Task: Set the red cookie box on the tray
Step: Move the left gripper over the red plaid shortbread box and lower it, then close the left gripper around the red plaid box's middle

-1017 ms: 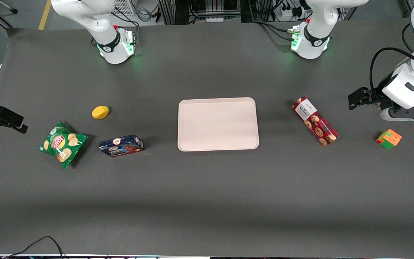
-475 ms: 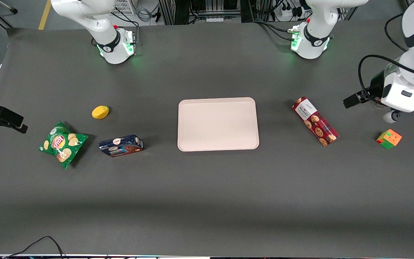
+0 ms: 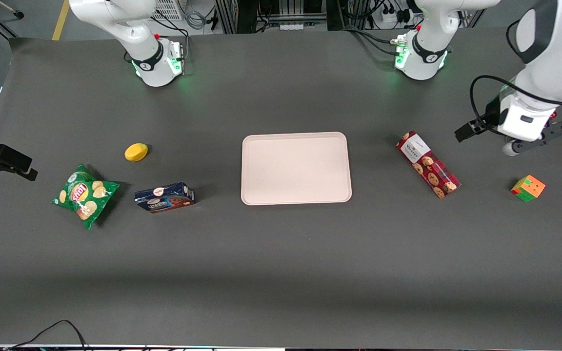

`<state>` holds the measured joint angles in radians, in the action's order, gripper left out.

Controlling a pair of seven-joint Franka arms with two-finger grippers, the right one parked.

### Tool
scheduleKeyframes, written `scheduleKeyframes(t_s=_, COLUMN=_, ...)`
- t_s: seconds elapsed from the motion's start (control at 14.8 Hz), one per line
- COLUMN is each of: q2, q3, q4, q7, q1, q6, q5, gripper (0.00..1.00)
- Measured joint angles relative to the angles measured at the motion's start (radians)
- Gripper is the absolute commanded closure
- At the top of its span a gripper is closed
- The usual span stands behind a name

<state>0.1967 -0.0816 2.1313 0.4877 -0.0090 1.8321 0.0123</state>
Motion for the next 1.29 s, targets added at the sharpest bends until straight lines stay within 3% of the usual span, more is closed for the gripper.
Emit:
scheduleKeyframes(t_s=0.54, q2=0.033, q3=0.001, q4=0.350, q7=0.003, q1=0.001, q6=0.384, q5=0.003, gripper=0.00)
scheduleKeyframes(t_s=0.95, q2=-0.072, q3=0.000, q4=0.379, q7=0.031, q1=0.001, q6=0.507, q5=0.073, gripper=0.00)
scheduleKeyframes(t_s=1.29, q2=-0.202, q3=-0.007, q4=0.380, q7=0.070, q1=-0.002, q6=0.645, q5=0.079, gripper=0.00)
